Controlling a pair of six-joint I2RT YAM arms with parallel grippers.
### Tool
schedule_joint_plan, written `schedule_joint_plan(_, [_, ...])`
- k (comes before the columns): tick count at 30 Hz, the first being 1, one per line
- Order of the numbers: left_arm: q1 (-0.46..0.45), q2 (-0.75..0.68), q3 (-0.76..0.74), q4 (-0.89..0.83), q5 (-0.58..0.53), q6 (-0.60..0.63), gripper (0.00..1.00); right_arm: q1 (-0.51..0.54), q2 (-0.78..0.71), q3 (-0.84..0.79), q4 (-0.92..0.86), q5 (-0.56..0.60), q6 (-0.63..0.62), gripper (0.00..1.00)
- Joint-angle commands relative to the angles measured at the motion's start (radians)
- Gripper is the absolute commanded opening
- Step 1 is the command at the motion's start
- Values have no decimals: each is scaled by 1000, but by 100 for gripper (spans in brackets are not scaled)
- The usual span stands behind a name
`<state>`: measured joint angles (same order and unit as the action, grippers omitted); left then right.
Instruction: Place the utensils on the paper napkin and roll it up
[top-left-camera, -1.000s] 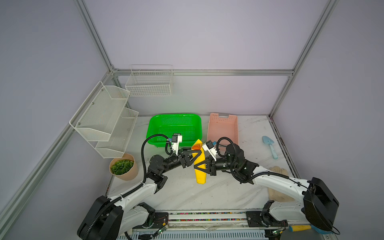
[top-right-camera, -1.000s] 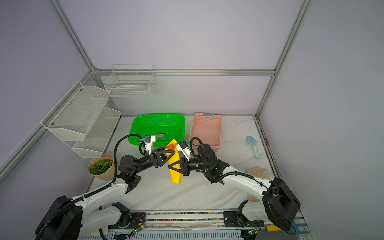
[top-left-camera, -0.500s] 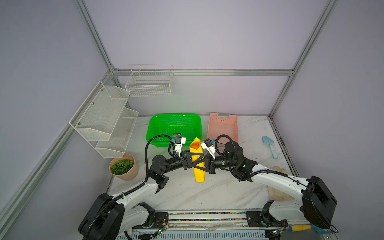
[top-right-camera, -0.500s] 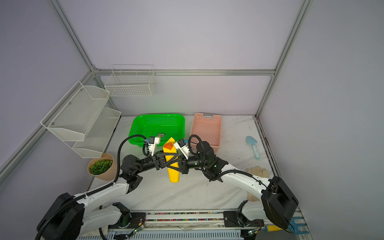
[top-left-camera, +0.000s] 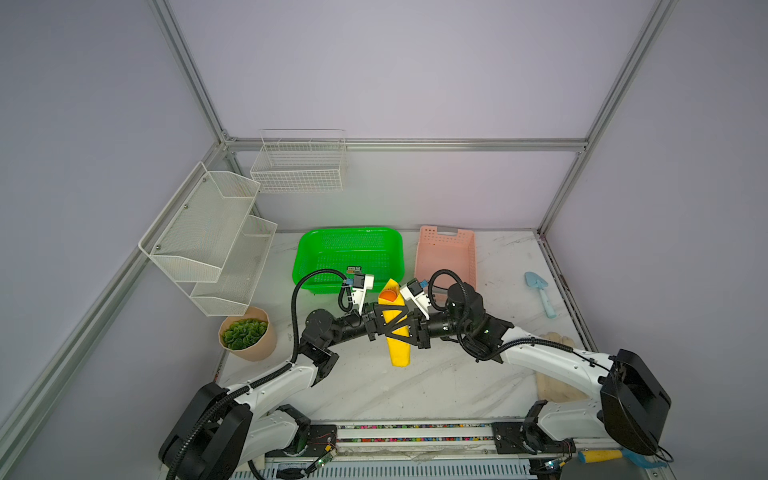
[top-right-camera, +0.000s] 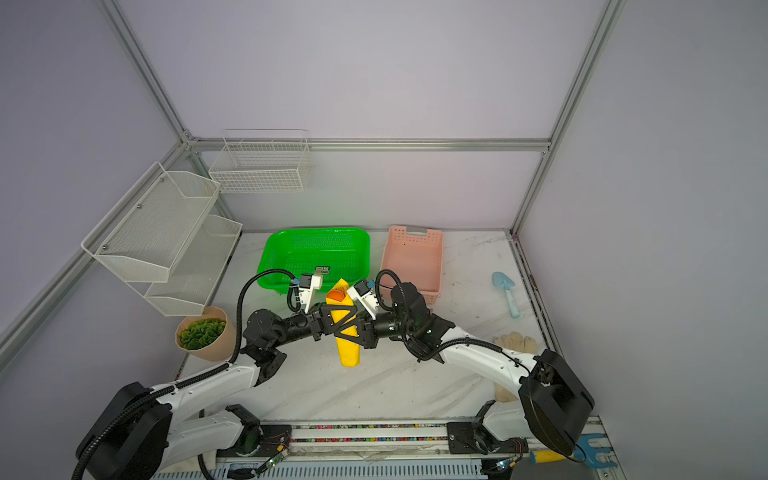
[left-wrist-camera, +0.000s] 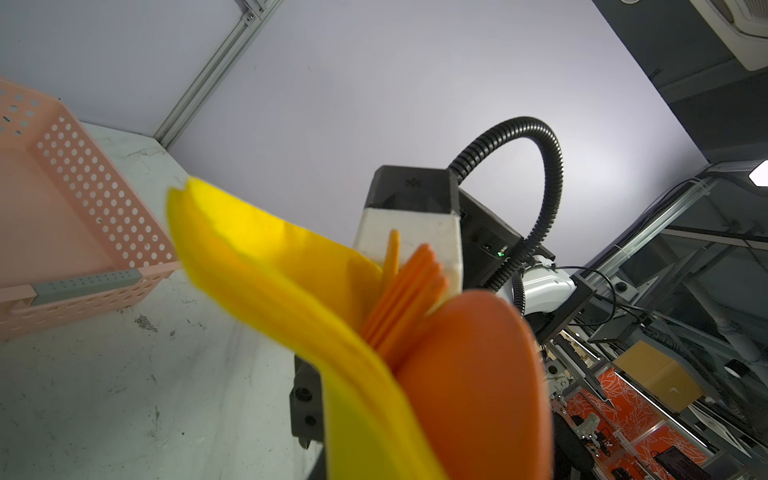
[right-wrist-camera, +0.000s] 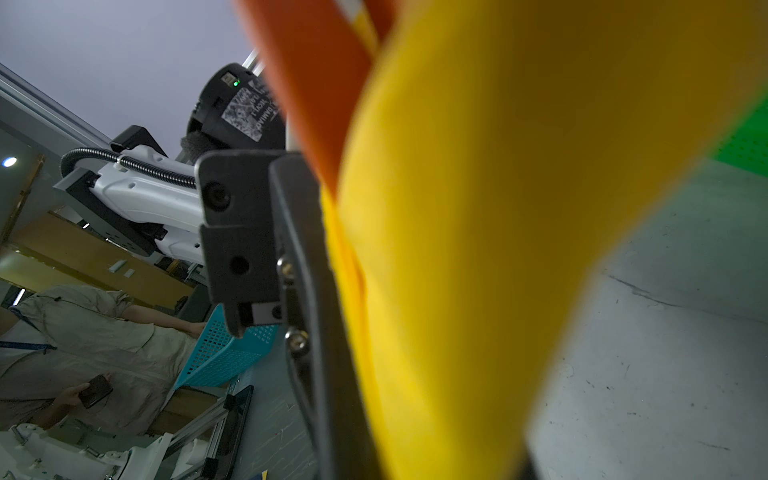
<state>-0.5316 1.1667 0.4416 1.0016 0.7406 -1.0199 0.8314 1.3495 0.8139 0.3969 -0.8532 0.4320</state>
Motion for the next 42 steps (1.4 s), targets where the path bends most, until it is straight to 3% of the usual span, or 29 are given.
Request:
schedule_joint_plan(1, [-3,-6,62,-16,-11,38,5,6,-25,19,2,-14,-30,0])
schedule_joint_plan(2, [-2,-4,62,-13,-10,38,4,5,-27,22,-6,-12,-36,3])
schedule_joint_plan(5, [-2,-7,64,-6,-14,40,1,6,-51,28,-47,4,-56,39])
schedule_joint_plan(7, [-2,-11,65,-8,-15,40,1,6,-71,35,-75,10,-68,47])
schedule_joint_plan(9, [-1,-15,68,-9,-15,38,0,4,-92,42,-105,15,-82,49])
schedule_joint_plan(13, [2,-21,70,-5,-25,37,0,4,-90,43,-128,0,-102,47])
schedule_joint_plan(16, [2,-24,73,3,-32,33,0,3,-72,30,-128,-18,-116,40])
schedule_joint_plan(21, [2,-32,80,1,-41,32,0,4,-79,-10,-50,-36,-66,13])
schedule_joint_plan(25, [3,-35,80,6,-49,32,0,4,-74,-33,21,-54,-18,0])
schedule_joint_plan(29, [4,-42,79,6,-52,33,0,4,-76,-57,74,-64,22,0])
schedule_joint_plan(33, [3,-44,81,6,-57,35,0,4,-93,-83,89,-64,39,38])
schedule_joint_plan(35, [4,-43,83,7,-58,37,0,4,-101,-102,107,-70,54,45])
schedule_joint_plan(40, [4,-34,91,22,-58,29,0,4,-108,-129,140,-81,76,43])
schedule_joint_plan(42, [4,-30,90,30,-60,24,0,4,-101,-130,156,-83,85,28])
